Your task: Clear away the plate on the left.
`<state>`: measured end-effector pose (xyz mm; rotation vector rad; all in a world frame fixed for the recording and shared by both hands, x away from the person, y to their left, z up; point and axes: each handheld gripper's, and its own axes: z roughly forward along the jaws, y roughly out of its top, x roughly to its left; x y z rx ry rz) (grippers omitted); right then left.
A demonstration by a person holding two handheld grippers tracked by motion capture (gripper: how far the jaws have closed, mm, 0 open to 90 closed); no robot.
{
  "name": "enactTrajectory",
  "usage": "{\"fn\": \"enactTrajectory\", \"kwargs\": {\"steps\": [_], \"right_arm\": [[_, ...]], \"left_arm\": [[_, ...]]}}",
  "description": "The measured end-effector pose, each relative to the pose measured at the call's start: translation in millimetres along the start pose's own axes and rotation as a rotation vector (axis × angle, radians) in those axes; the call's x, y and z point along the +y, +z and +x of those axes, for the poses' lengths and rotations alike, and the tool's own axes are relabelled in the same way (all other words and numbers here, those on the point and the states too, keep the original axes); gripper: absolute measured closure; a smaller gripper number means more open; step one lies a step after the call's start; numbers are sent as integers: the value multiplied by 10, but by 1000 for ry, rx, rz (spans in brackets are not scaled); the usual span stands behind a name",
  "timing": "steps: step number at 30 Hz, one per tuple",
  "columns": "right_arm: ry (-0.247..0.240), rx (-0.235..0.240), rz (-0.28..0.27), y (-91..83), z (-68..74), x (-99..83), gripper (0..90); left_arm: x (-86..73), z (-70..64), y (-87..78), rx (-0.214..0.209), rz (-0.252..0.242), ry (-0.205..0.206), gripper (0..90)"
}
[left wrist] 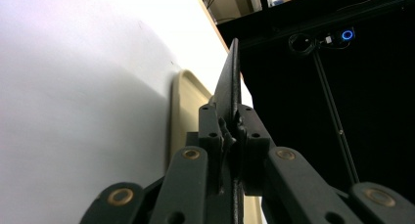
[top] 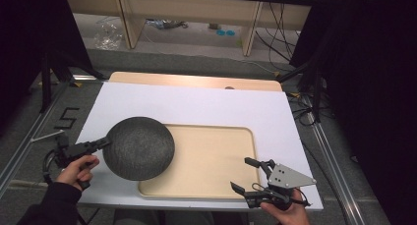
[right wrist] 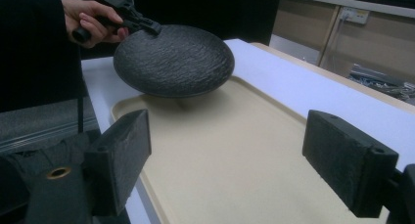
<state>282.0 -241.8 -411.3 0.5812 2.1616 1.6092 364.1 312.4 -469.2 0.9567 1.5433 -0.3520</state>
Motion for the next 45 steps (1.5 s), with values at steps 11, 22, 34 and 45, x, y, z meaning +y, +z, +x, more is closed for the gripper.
{"fn": "enactTrajectory", "kwargs": {"steps": [11,22,34,45], "right_arm": [[-4,-2,14,-18,4,11,194],[-6,1,16,-12,1,8,193],[-8,10,13,-14,5,11,190],[-15,25,10,0,9,18,187]], "left_arm": [[-152,-157,332,-15,56,15,830],[-259,-206,625,-23,93,16,825],[-361,-229,989,-6,141,22,809],[-502,-274,1204,44,173,3,811]]}}
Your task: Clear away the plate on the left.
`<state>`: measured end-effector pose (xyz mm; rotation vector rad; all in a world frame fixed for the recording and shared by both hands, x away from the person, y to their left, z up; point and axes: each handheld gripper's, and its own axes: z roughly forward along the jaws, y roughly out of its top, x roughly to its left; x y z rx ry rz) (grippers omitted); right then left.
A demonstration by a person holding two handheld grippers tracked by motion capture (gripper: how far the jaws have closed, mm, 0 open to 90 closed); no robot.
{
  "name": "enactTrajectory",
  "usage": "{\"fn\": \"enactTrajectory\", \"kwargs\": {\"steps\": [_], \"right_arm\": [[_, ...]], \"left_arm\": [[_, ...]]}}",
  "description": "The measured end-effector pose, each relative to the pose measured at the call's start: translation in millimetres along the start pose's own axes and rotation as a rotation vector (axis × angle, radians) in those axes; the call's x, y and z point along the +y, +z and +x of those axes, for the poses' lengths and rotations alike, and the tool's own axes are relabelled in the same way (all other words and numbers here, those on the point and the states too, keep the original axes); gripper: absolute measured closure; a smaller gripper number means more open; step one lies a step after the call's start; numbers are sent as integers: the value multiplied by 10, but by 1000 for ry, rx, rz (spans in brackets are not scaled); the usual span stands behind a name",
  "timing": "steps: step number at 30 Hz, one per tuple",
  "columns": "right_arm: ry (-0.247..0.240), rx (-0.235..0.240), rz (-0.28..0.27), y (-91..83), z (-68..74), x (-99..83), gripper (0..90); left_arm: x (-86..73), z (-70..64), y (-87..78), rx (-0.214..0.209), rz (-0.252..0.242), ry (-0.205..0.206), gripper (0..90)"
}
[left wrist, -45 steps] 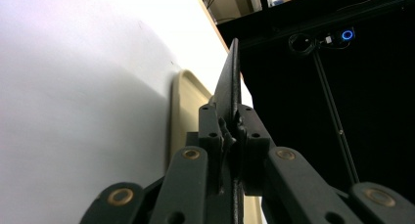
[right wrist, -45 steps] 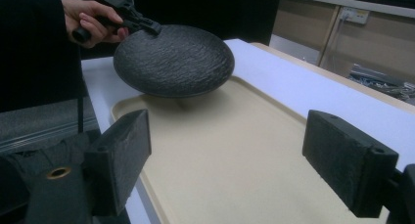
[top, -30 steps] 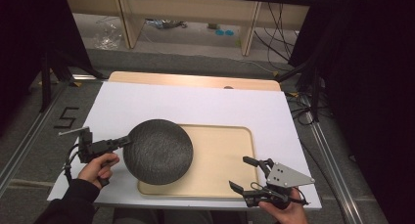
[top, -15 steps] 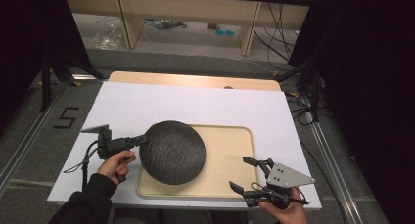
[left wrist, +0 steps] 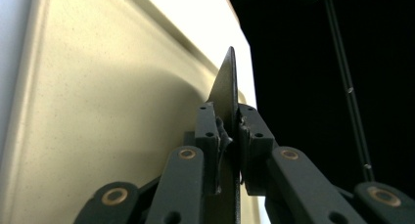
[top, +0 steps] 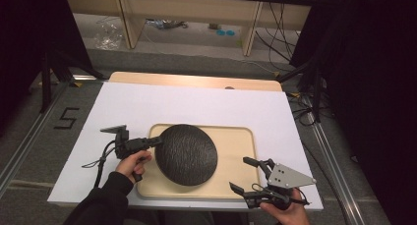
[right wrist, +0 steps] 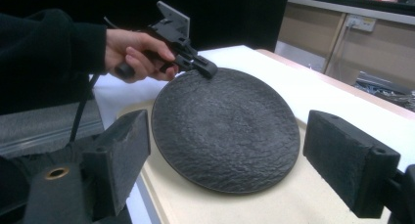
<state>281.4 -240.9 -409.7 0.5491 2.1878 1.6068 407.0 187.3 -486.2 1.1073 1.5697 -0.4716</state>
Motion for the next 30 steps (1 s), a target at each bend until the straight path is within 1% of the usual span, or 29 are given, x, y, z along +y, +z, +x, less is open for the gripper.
{"fn": "enactTrajectory", "kwargs": {"steps": [2,3,4,5,6,7,8,9,10,11,12,13,14,15,16,17,18,19,20,21,22,23,24,25,26,27,28,29,30], "right_arm": [[4,-6,0,-4,-1,-7,188],[4,-6,-6,-3,-5,-1,187],[2,-9,-15,6,-3,4,187],[2,-4,-7,3,2,5,187],[-1,6,-10,13,1,-3,187],[0,4,-3,10,1,-6,187],[1,5,-7,10,-3,-7,188],[2,-2,-1,2,-3,1,188],[-2,-5,-9,9,0,4,188],[-2,2,1,6,1,10,188],[-3,11,-13,22,1,1,188],[-4,11,-9,23,1,-6,188],[-2,4,0,12,0,-6,188],[2,4,-6,11,-4,-3,188],[3,-5,-7,8,-4,5,188],[1,-3,-8,12,-3,7,188],[-2,9,-13,25,-2,-2,188],[-4,0,0,18,2,-6,188],[-3,5,1,14,-1,-7,187],[0,5,-3,12,-3,-1,188],[0,1,-7,13,-5,6,188],[0,7,-16,23,-3,4,188],[-4,9,-3,17,-2,-1,188],[-4,7,2,16,-4,-7,187],[0,4,3,12,-6,-6,187],[0,-3,-9,18,-8,-2,188],[-2,0,-12,19,-8,2,188],[-1,11,-13,22,-5,2,188],[-4,10,-5,17,-3,-2,188]], "left_arm": [[-11,-15,15,28,2,42,820],[-11,10,30,31,-12,53,824],[-16,14,40,36,-16,49,826],[-26,-13,31,61,10,47,830],[-33,-11,36,63,13,57,834],[-35,-4,42,61,27,52,835],[-41,-3,56,67,25,49,836],[-51,1,65,77,27,55,838],[-59,19,83,64,24,72,841],[-68,26,95,64,28,72,841],[-78,26,108,66,32,68,841],[-84,23,120,68,39,70,842],[-97,29,147,58,23,68,843],[-97,21,153,75,43,62,844],[-102,26,170,75,42,68,846],[-111,33,192,71,34,66,846],[-111,33,192,71,34,66,845],[-111,40,211,64,44,68,845],[-116,24,227,74,35,57,845],[-115,32,255,65,23,60,846],[-121,30,276,58,16,50,845],[-122,23,285,65,31,51,844],[-125,21,302,64,39,56,844],[-134,27,332,53,32,59,844],[-136,26,348,57,45,62,843],[-140,27,365,63,50,60,842],[-149,34,391,62,36,65,841],[-149,32,396,70,48,60,840],[-148,42,411,70,43,65,840]]}}
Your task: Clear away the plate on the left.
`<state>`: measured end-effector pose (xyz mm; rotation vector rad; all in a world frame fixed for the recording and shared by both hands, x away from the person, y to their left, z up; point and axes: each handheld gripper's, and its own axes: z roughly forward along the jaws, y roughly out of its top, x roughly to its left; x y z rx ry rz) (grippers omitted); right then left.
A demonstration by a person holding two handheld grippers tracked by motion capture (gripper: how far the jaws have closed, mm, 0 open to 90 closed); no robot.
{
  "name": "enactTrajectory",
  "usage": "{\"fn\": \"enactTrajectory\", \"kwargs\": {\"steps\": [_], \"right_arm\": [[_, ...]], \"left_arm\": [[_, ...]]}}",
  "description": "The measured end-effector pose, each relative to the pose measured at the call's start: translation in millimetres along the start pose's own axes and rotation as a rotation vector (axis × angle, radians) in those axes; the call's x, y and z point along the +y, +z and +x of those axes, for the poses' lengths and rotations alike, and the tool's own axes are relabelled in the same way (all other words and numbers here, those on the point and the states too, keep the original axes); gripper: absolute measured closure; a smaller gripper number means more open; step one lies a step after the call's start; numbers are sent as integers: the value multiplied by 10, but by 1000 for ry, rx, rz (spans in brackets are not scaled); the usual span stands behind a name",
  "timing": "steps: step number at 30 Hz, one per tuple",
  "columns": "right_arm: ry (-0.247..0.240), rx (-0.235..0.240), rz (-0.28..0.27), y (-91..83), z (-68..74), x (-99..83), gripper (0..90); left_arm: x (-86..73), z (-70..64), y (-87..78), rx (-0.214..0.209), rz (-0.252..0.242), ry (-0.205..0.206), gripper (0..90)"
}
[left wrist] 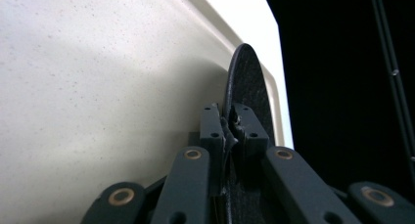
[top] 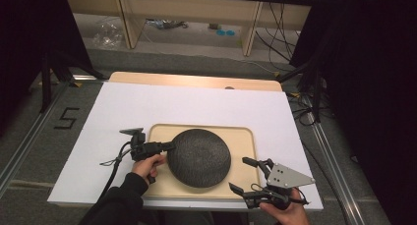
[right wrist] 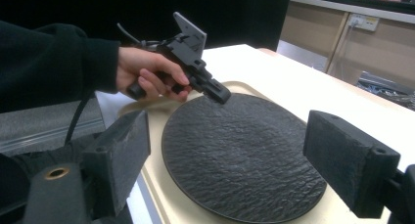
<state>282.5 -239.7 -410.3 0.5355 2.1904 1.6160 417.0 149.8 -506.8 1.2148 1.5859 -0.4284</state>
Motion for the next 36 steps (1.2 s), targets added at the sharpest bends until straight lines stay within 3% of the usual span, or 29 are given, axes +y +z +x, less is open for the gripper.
{"fn": "enactTrajectory", "kwargs": {"steps": [3,11,16,29,33,36], "right_arm": [[5,-16,-5,-3,-3,-1,188],[3,-2,-9,5,0,4,188],[2,-6,-7,1,-4,3,188],[-2,4,0,1,2,-2,189],[-1,4,0,-1,1,-2,189],[0,-1,2,-4,-2,0,189]], "left_arm": [[6,16,15,10,7,15,836],[-17,46,61,44,44,50,794],[5,50,50,31,71,66,753],[19,28,55,11,71,86,632],[51,10,1,25,67,132,606],[86,5,-48,14,59,139,580]]}}
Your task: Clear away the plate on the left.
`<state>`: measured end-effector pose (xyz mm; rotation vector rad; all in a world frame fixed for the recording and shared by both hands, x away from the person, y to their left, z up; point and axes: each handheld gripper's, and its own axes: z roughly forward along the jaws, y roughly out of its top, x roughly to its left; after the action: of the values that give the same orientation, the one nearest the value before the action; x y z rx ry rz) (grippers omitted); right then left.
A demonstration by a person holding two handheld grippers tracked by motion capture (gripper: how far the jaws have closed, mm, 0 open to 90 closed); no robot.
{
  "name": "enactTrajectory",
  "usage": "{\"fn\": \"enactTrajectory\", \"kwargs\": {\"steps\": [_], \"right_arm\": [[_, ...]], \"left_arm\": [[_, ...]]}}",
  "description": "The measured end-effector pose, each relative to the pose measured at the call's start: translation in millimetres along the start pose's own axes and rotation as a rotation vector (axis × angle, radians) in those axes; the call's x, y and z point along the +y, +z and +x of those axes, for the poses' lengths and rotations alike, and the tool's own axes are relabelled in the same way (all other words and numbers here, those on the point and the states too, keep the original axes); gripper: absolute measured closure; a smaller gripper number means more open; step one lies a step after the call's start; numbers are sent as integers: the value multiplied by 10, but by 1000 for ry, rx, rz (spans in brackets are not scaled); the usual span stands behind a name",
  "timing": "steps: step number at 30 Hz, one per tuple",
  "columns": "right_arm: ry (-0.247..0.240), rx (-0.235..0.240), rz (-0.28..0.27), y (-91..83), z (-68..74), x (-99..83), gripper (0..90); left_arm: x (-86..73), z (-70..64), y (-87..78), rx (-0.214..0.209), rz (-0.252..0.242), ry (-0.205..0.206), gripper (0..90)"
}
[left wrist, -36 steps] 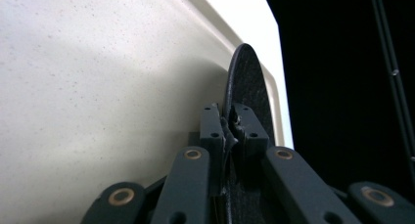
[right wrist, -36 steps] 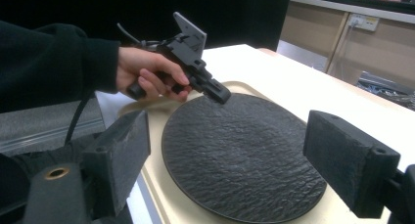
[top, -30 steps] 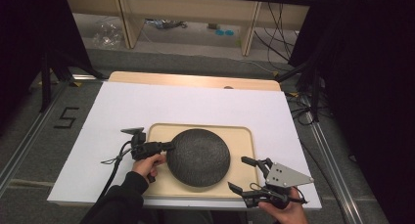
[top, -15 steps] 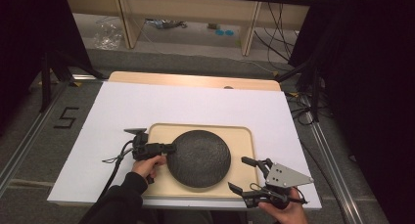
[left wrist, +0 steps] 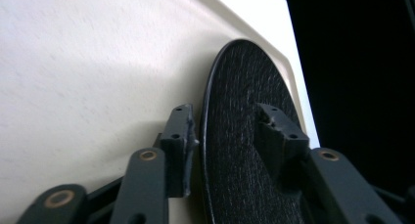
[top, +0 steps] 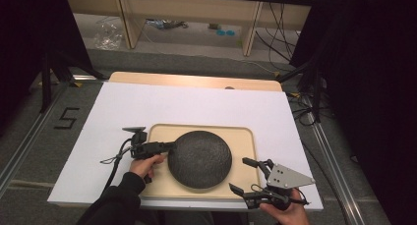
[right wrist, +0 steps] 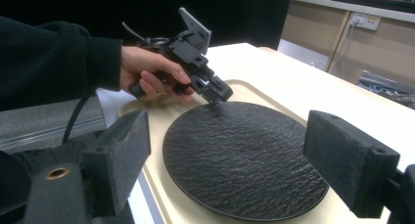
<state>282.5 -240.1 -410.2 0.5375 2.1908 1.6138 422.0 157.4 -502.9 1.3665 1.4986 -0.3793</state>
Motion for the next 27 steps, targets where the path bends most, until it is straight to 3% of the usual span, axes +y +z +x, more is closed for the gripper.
{"fn": "enactTrajectory", "kwargs": {"steps": [8,11,13,16,22,27], "right_arm": [[-5,13,-4,8,4,-4,190],[-2,3,4,2,4,-1,189],[-2,7,-2,3,3,-4,189],[-1,4,3,2,4,-3,189],[0,4,3,2,2,-5,189],[1,0,12,-6,-5,-11,189]], "left_arm": [[42,-13,-96,10,26,21,485],[56,-13,-146,8,46,48,462],[68,-22,-184,12,44,68,451],[87,-45,-243,10,37,59,436],[106,-64,-352,12,19,83,416],[125,-79,-514,25,5,119,380]]}}
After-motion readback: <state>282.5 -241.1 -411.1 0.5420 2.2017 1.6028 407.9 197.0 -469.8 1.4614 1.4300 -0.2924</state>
